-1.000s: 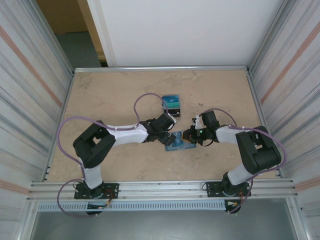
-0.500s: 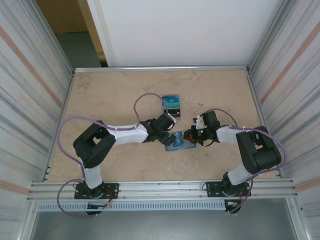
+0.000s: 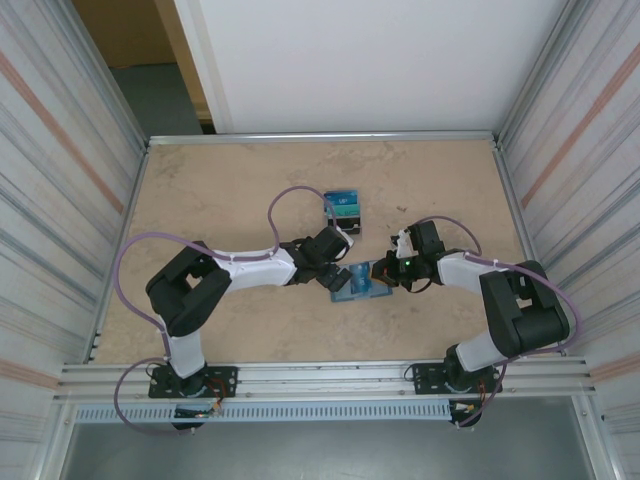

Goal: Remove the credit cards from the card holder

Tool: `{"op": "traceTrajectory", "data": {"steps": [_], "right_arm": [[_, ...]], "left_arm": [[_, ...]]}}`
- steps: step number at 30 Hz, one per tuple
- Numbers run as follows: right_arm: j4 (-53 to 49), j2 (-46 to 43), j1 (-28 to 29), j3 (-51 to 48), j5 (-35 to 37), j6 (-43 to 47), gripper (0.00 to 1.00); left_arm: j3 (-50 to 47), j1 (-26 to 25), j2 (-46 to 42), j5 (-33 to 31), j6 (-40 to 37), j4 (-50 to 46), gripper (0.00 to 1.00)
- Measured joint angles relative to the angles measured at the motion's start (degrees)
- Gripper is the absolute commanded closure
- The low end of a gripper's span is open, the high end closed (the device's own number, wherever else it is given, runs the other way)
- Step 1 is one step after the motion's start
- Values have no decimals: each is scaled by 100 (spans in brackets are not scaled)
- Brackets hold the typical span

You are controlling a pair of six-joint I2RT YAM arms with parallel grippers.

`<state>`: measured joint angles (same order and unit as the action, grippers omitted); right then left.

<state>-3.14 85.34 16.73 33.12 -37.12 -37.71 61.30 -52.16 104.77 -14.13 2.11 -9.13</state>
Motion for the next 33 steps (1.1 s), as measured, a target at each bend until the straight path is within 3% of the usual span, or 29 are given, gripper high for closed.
{"op": "traceTrajectory", "data": {"steps": [20, 33], "right_arm": [[-151, -76, 15, 37, 20, 72, 95], [66, -76, 85, 35, -48, 20, 83]], "left_arm": [[321, -164, 190, -63, -302, -138, 1], [348, -164, 240, -42, -299, -107, 1]]}}
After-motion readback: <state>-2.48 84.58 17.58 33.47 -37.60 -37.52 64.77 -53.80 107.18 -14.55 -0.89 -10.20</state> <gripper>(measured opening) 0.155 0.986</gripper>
